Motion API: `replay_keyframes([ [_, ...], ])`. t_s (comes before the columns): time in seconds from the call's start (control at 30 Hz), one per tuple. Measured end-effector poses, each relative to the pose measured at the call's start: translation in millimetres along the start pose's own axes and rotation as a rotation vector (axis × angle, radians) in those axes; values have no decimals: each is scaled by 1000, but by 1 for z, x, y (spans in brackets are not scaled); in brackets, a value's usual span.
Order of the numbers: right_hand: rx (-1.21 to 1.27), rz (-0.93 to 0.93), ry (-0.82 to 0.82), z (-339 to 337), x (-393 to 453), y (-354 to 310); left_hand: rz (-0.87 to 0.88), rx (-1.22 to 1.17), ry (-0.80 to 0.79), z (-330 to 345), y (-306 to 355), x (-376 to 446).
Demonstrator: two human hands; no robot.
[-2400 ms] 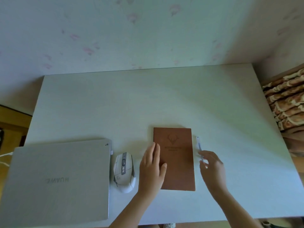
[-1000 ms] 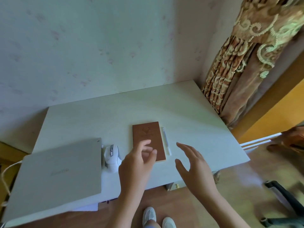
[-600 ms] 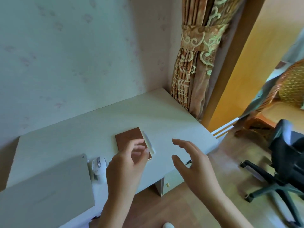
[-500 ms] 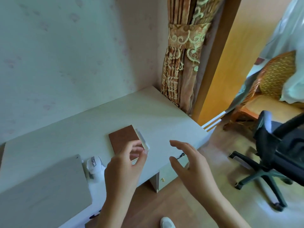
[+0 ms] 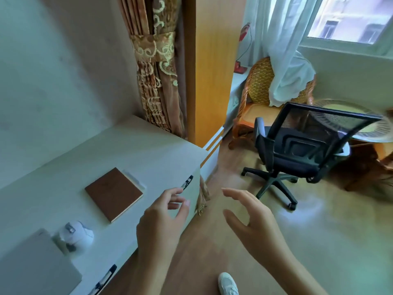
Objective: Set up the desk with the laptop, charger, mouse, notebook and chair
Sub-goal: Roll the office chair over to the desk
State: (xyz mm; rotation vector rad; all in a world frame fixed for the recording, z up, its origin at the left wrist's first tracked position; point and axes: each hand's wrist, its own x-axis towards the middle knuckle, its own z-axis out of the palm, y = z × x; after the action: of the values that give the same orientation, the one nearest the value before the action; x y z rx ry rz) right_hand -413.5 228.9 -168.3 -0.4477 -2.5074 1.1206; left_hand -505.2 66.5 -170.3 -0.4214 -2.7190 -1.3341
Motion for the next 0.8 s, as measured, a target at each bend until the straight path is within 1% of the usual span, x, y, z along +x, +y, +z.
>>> replay_keyframes([
  [0.13, -7, 43, 66, -26, -3, 18, 75, -15, -53, 30, 25, 4],
  [0.3, -27, 109, 115, -67, -4, 61, 154, -6, -146, 85, 59, 14],
  [0.4, -17, 159, 165, -100, 2, 93, 214, -12, -195, 127, 87, 20],
  [0.53, -4, 207, 239, -157, 19, 147, 280, -27, -246, 200, 137, 28],
  [0.67, -20, 235, 241, -209, 41, 196, 323, -30, -253, 263, 185, 39],
  [0.8, -36, 222, 264, -257, 66, 237, 326, -30, -260, 314, 220, 49],
])
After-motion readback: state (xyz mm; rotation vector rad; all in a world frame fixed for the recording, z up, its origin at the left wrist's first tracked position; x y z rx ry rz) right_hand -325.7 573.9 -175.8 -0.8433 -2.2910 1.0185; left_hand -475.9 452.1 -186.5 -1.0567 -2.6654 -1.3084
